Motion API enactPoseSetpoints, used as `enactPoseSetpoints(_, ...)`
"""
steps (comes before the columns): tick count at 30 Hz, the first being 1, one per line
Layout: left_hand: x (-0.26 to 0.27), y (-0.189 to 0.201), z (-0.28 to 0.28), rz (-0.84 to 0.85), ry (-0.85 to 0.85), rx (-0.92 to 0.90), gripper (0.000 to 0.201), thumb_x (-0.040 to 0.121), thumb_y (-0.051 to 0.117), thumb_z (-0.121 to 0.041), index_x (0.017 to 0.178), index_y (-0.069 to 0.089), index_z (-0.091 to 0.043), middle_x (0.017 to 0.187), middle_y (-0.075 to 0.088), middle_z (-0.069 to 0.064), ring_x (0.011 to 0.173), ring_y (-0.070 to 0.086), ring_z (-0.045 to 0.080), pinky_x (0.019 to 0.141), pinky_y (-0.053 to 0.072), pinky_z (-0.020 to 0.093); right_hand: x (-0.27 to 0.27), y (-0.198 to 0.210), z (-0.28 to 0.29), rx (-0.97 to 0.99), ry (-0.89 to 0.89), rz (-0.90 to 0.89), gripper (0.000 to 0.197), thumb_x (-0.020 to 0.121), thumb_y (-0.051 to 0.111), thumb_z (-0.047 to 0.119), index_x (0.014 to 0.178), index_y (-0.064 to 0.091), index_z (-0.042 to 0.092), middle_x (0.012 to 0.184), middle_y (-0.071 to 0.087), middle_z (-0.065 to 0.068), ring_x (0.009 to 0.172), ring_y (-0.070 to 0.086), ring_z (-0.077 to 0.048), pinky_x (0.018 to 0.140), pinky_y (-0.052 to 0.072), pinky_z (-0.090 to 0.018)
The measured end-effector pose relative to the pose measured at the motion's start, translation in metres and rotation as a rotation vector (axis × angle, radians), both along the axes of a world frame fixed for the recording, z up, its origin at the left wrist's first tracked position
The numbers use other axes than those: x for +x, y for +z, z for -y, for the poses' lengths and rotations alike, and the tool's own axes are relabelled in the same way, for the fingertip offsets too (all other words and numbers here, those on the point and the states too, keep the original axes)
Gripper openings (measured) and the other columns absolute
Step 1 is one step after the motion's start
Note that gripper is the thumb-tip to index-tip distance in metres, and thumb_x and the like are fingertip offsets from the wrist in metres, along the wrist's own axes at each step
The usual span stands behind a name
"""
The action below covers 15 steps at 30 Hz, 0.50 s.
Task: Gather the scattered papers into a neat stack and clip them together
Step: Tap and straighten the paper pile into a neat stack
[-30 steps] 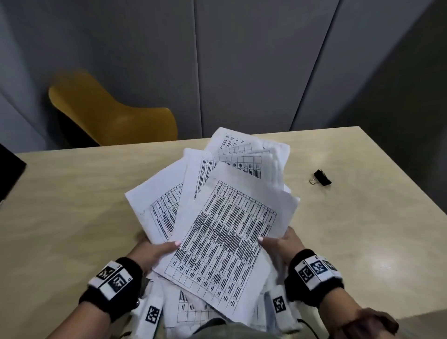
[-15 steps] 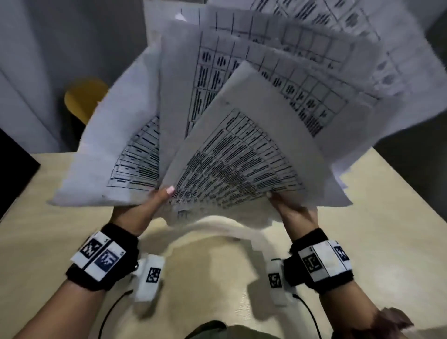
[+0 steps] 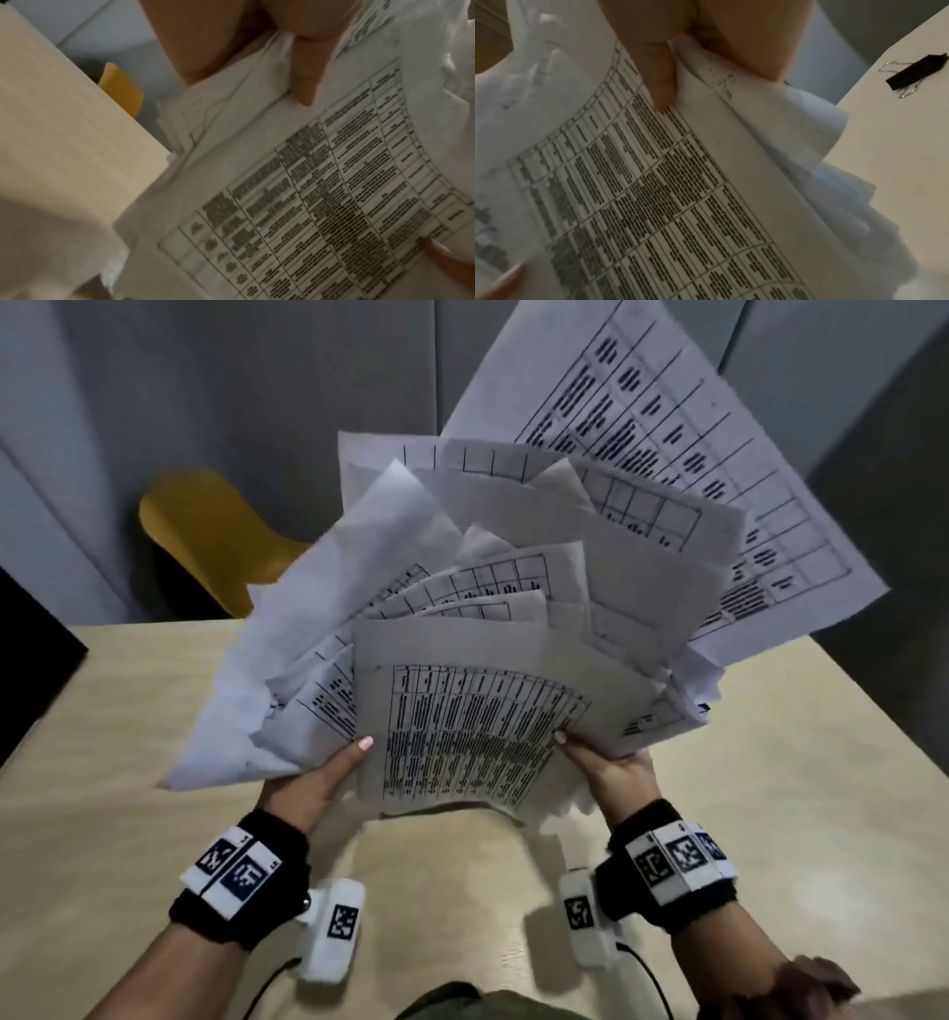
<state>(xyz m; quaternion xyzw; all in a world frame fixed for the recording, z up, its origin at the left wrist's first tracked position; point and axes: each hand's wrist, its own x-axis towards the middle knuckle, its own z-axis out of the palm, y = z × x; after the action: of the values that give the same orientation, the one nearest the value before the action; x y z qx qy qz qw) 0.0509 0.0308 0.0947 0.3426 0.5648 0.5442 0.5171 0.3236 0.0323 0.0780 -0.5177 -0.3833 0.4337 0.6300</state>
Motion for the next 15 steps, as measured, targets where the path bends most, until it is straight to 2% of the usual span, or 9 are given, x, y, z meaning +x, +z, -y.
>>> enactPoseSetpoints(2,-0.003,0.006,0.0,0.0,-0.041,0.122,0.035,0.071,0.074,-0.002,0.098,0.064,-0.021,0.084,0.074,-0.016,0.091,0.069,0.004,0.075,0.053,0.017,0.007,0.008,0.0,0.025,0.038,-0.055,0.028,0.056,0.083,0.007,0.078,0.066,0.014,0.061,0.07,0.021,0.064,0.065,0.009,0.063,0.052,-0.008)
enactPoseSetpoints(3,-0.005,0.005,-0.001,0.0,-0.069,0.196,0.036,0.069,0.075,0.0,0.096,0.063,-0.021,0.079,0.073,-0.019,0.083,0.069,-0.002,0.068,0.053,0.013,0.01,0.009,0.001,0.028,0.065,-0.066,0.039,0.047,0.087,0.02,0.08,0.068,0.01,0.062,0.071,0.019,0.064,0.065,0.007,0.062,0.052,-0.009)
enactPoseSetpoints(4,-0.01,0.002,-0.001,0.005,-0.09,0.242,0.037,0.064,0.082,-0.011,0.095,0.063,-0.019,0.078,0.073,-0.02,0.079,0.069,-0.003,0.066,0.053,0.012,0.011,0.009,0.002,0.002,0.074,-0.065,0.053,0.041,0.089,0.027,0.084,0.068,0.004,0.063,0.072,0.017,0.065,0.066,0.006,0.061,0.052,-0.01)
enactPoseSetpoints(6,-0.008,-0.002,0.002,0.009,-0.107,0.247,0.07,0.035,0.09,-0.046,0.092,0.067,-0.014,0.079,0.075,-0.014,0.077,0.071,0.005,0.065,0.055,0.019,0.01,0.001,0.003,-0.079,0.094,-0.031,0.062,0.042,0.09,0.03,0.09,0.065,-0.001,0.065,0.073,0.015,0.069,0.068,-0.001,0.062,0.053,-0.012)
enactPoseSetpoints(8,-0.005,-0.016,0.003,-0.033,-0.059,0.147,0.073,0.022,0.088,-0.056,0.079,0.072,-0.012,0.074,0.075,-0.003,0.065,0.069,0.02,0.059,0.054,0.027,0.005,-0.011,0.004,-0.131,0.104,-0.014,0.038,0.059,0.084,0.011,0.09,0.065,0.0,0.063,0.072,0.015,0.071,0.068,-0.007,0.063,0.054,-0.013)
enactPoseSetpoints(10,-0.001,-0.026,0.002,-0.014,-0.045,0.0,0.058,0.038,0.087,-0.052,0.076,0.073,-0.01,0.073,0.073,0.006,0.052,0.064,0.017,0.057,0.048,0.024,0.001,-0.017,0.004,-0.162,0.053,0.006,0.025,0.07,0.071,-0.008,0.095,0.066,-0.002,0.058,0.069,0.02,0.063,0.066,0.004,0.062,0.053,-0.009)
enactPoseSetpoints(12,0.002,-0.027,0.0,0.109,-0.111,-0.044,0.066,0.047,0.084,-0.049,0.098,0.07,-0.01,0.083,0.075,-0.002,0.068,0.069,0.006,0.067,0.05,0.02,-0.001,-0.013,0.003,-0.148,0.041,-0.008,0.022,0.072,0.069,-0.011,0.082,0.067,0.008,0.056,0.068,0.021,0.058,0.063,0.009,0.061,0.052,-0.009)
enactPoseSetpoints(13,0.003,-0.026,-0.003,0.14,-0.119,-0.038,0.069,0.047,0.085,-0.048,0.102,0.07,-0.01,0.086,0.075,-0.005,0.077,0.071,0.009,0.073,0.053,0.023,0.0,-0.008,0.001,-0.122,0.047,-0.01,0.025,0.07,0.07,-0.011,0.077,0.066,0.013,0.057,0.069,0.02,0.059,0.063,0.008,0.061,0.052,-0.009)
enactPoseSetpoints(15,0.0,-0.014,-0.007,0.165,-0.054,0.102,0.036,0.058,0.084,-0.029,0.09,0.075,-0.014,0.084,0.076,-0.005,0.084,0.071,0.018,0.073,0.058,0.031,0.003,0.003,0.0,-0.042,0.062,-0.027,0.03,0.055,0.079,-0.002,0.077,0.065,0.013,0.061,0.071,0.018,0.063,0.065,0.003,0.062,0.053,-0.011)
